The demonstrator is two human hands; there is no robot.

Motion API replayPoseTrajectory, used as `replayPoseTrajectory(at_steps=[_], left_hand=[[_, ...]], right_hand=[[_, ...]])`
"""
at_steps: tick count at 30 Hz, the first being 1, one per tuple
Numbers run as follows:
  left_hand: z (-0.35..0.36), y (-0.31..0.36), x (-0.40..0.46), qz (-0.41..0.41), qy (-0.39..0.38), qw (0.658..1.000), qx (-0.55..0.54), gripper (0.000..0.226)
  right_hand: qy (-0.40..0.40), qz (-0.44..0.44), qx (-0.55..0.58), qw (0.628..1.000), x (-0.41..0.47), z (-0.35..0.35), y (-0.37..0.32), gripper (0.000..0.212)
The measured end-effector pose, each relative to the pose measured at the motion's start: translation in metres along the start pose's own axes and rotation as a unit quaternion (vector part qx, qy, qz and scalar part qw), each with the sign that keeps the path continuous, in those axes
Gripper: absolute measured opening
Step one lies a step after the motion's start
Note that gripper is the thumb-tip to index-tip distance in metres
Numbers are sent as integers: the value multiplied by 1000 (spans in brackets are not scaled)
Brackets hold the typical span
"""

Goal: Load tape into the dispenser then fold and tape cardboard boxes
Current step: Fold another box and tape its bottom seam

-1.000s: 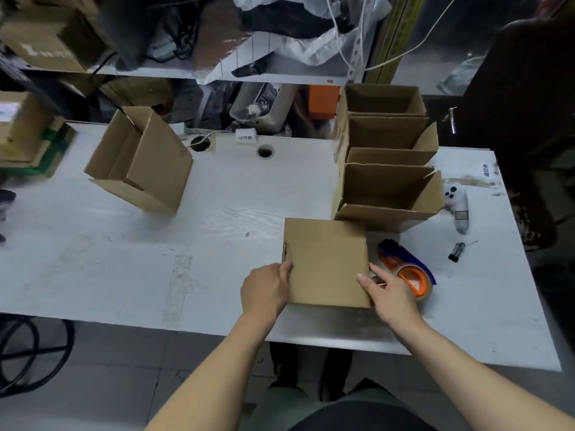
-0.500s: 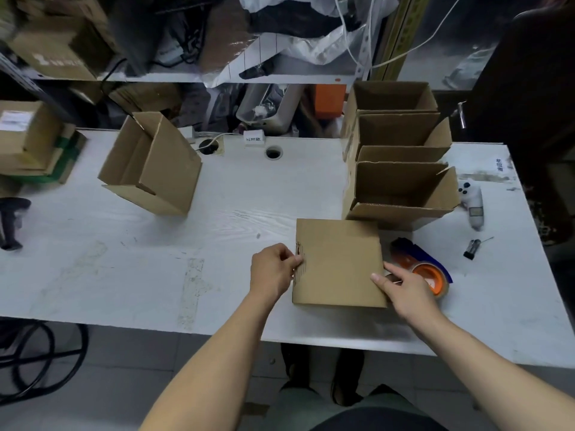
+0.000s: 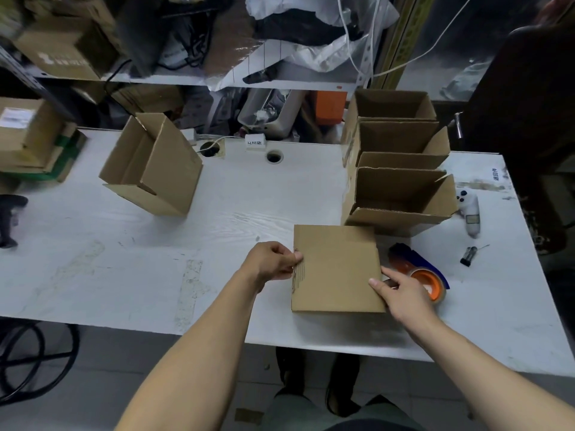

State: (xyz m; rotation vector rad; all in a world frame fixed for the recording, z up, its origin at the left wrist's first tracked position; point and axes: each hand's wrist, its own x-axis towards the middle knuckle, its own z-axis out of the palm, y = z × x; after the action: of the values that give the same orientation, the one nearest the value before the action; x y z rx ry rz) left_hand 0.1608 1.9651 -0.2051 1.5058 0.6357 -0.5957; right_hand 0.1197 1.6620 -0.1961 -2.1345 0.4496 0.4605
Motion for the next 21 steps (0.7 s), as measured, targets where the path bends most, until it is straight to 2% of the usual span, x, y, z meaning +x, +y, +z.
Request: replayPoseTrajectory(at_steps=[2,5,7,10,14,18,21], left_hand=[[4,0,2,-5,26,1000,5,35],[10,0,7,12,45,999,18,30],[3,4,6,10,19,999,26,25],[-11,2,-1,3,-42,999,16,32],[-8,-22,-12,-15,-64,998,-20,28],[-1,-32,-12,20,-15,1000,-16,38],[1,-37,-19,31,3,999,-23,32]], right_hand=[[2,1,1,1000,1,-1,-1,51],[6,2,-5,1000,0,1,0,51],[10,6,-5,1000,1,3,1,53],[8,10,-12,1000,1,2,0,53],[12,16,-7,1000,-1,3,-1,53],[13,12,-22,1000,-2,5,-3,52],[9,18,-19,1000,-3,4,-4,52]])
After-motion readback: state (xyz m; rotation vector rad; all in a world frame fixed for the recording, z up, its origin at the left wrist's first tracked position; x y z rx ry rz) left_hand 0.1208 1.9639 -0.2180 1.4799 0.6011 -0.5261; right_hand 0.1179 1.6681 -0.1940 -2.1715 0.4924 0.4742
